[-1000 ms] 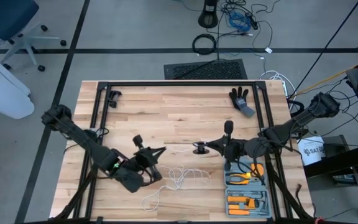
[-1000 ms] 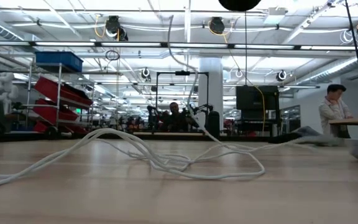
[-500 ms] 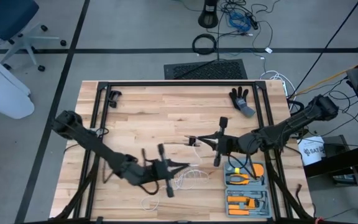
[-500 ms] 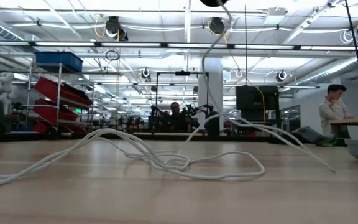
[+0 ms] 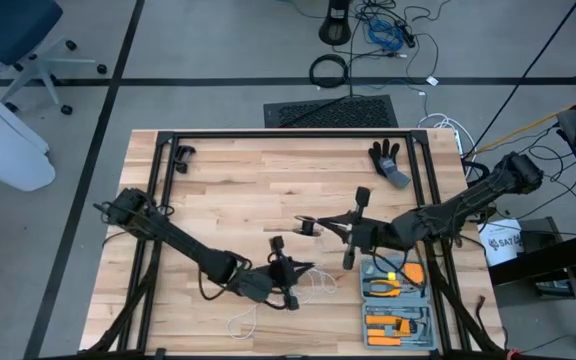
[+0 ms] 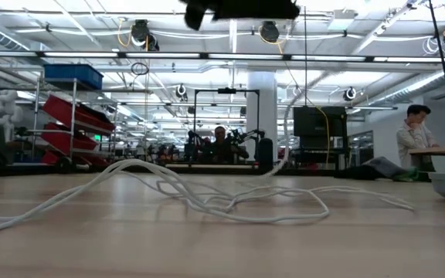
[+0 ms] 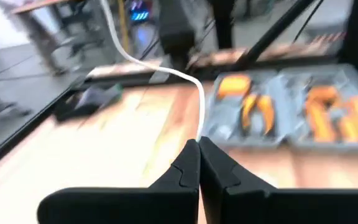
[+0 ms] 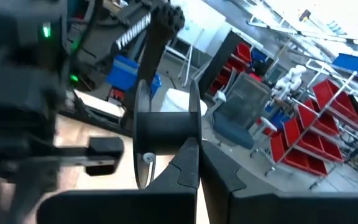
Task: Coil cords
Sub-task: Uncoil the white cable wire from the spool
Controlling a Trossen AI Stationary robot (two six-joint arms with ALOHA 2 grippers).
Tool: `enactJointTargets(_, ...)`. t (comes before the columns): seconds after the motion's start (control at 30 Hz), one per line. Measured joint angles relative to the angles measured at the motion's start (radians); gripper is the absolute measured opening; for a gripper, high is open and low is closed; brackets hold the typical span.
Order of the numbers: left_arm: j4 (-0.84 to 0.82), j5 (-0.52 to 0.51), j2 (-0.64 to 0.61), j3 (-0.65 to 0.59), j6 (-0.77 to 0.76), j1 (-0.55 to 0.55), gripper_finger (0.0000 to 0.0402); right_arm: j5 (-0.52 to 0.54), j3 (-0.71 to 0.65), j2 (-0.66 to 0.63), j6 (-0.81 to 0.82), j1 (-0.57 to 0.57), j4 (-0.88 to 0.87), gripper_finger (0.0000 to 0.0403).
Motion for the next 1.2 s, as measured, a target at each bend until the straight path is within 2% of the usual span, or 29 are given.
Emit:
enactJointTargets(0.2,-0.140,-0.073,-0.021,0.000,0.000,-0.003,0.0000,-0.005,0.000,-0.078,-0.024,0.053,-0.120,0.0000)
enactJointTargets(0.37,-0.245,-0.073,-0.051,0.000,0.000,-0.005,0.0000,-0.012,0.000,-0.133,-0.023,0.107,-0.268,0.0000)
enactJointTargets(0.57,-0.410,-0.066,-0.112,0.000,-0.006,-0.025,0.0001,-0.145,0.000,-0.175,-0.018,0.155,-0.368,0.0000)
enactJointTargets(0.7,-0.509,-0.041,-0.154,0.000,-0.023,-0.048,0.0027,-0.165,0.000,-0.181,-0.037,0.172,-0.454,0.0000)
enactJointTargets(0.8,-0.583,-0.040,-0.180,0.000,-0.058,-0.064,0.0062,-0.125,0.000,-0.177,-0.050,0.178,-0.528,0.0000)
enactJointTargets(0.97,-0.677,-0.041,-0.210,0.000,-0.156,-0.071,0.0106,0.008,0.000,-0.156,-0.055,0.176,-0.614,0.0000)
enactJointTargets(1.2,-0.701,-0.051,-0.220,0.000,-0.184,-0.071,0.0125,0.051,0.000,-0.110,-0.154,0.177,-0.636,0.0000)
